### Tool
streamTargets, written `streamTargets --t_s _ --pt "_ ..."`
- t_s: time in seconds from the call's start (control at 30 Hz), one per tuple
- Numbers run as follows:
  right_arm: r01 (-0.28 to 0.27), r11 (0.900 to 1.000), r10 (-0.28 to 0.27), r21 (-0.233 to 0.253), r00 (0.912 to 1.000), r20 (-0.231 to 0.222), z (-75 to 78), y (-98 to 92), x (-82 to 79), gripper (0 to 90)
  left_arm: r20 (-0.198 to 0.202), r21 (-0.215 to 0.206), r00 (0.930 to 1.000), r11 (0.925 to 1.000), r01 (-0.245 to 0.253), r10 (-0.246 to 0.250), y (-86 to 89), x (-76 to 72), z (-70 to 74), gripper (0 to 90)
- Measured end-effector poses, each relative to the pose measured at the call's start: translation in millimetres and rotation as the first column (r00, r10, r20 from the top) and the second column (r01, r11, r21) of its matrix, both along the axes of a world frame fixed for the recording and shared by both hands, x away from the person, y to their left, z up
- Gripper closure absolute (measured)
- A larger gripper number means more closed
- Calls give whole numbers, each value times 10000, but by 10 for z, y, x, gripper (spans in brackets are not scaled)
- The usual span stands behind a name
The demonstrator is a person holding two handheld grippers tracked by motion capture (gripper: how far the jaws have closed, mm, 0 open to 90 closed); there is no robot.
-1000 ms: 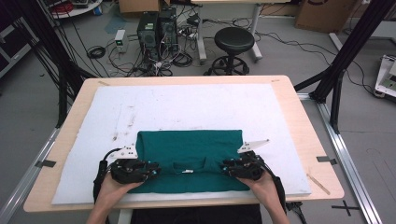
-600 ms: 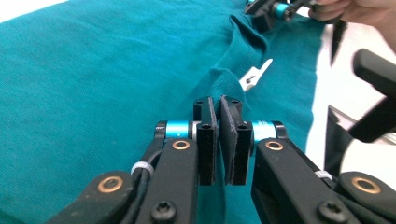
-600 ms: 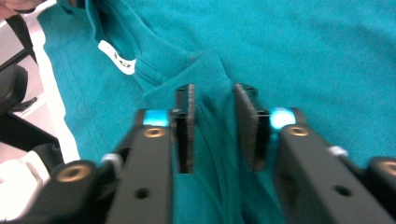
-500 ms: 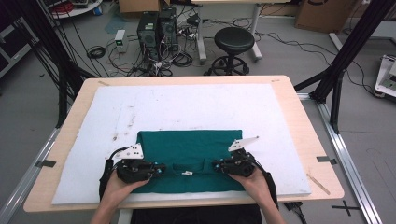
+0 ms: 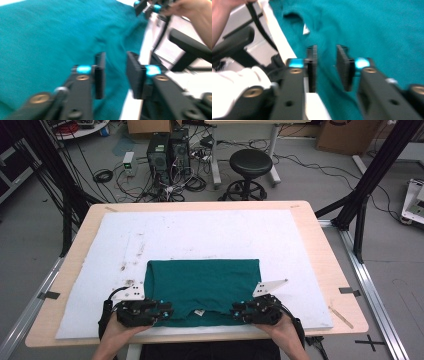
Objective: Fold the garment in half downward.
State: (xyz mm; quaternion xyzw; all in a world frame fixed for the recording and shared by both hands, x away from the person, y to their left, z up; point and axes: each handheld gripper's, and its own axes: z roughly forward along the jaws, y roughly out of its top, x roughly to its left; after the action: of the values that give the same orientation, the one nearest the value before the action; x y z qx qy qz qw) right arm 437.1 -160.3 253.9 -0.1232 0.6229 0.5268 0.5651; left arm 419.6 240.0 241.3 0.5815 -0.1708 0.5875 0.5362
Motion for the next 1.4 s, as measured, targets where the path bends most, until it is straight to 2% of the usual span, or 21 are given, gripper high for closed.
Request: streamTargets --t_s 0.03,0.07,0.1,0.23,0.27,0.37,0.43,0.5,0.53,0.6,0.63,0.77,0.87,0.9,0.93,1.0,1.07,1.1,1.13,1.27,1.4 --pt "0 10000 0 0 10000 0 0 0 0 663 191 -316 9998 9995 -29 35 -14 -5 19 649" --pt "-38 9990 31 455 9999 143 56 0 -8 600 329 -651 9992 9977 -200 222 -35 -4 42 550" --pt "45 9975 -60 703 9998 207 87 15 -12 582 361 -900 9986 9953 -356 389 -67 1 64 538" --pt "363 9939 -416 1043 9979 494 138 138 -15 496 639 -1249 9924 9875 -966 1052 -260 28 100 492" --pt "666 9919 -744 1080 9948 699 154 248 -8 465 726 -1237 9890 9851 -1197 1293 -306 32 114 463" --pt "863 9889 -970 1207 9916 856 162 348 5 408 636 -1198 9864 9824 -1431 1514 -419 59 154 440" --pt "1389 9836 -1505 1155 9837 988 152 442 48 372 561 -1136 9826 9788 -1701 1773 -455 88 168 409" --pt "1639 9803 -1756 1104 9787 1063 143 456 67 371 476 -1111 9788 9749 -1928 1990 -462 126 156 403" --pt "2060 9731 -2174 1032 9692 1154 112 458 104 364 345 -991 9746 9711 -2170 2213 -441 162 135 397" --pt "2040 9732 -2164 1059 9686 1225 90 445 110 363 324 -971 9717 9683 -2300 2341 -430 177 112 397" --pt "2035 9733 -2160 1057 9683 1250 75 428 112 363 373 -937 9694 9667 -2383 2426 -413 186 87 397" --pt "2093 9727 -2217 1000 9657 1355 -6 312 89 363 676 -875 9728 9726 -2154 2216 -316 136 -2 398" --pt "1992 9729 -2150 1173 9661 1426 -41 219 66 363 959 -1589 9789 9736 -1641 1806 -139 48 -36 400" --pt "1853 9701 -2089 1568 9663 1502 -70 99 43 363 994 -1878 9808 9711 -1474 1681 -64 24 -40 418" --pt "1853 9701 -2089 1568 9663 1502 -70 99 43 363 991 -2172 9824 9669 -1341 1585 14 7 -45 418" --pt "1732 9643 -2047 2003 9675 1488 -96 -30 23 363 911 -2733 9845 9544 -1201 1500 155 -4 -50 445" --pt "1597 9558 -1994 2470 9691 1450 -119 -158 10 365 772 -3149 9834 9399 -1323 1643 268 5 -65 475" --pt "1491 9513 -1920 2697 9713 1403 -130 -218 6 371 646 -3253 9842 9359 -1355 1650 311 14 -75 494" --pt "1315 9433 -1784 3049 9751 1315 -146 -317 6 397 547 -3288 9851 9345 -1366 1633 344 26 -86 521" --pt "1196 9346 -1682 3350 9785 1197 -157 -418 14 443 326 -2946 9859 9441 -1477 1644 341 68 -147 553" --pt "1323 9364 -1710 3250 9808 933 -179 -442 55 510 123 -2621 9785 9450 -1957 2061 253 139 -154 581"
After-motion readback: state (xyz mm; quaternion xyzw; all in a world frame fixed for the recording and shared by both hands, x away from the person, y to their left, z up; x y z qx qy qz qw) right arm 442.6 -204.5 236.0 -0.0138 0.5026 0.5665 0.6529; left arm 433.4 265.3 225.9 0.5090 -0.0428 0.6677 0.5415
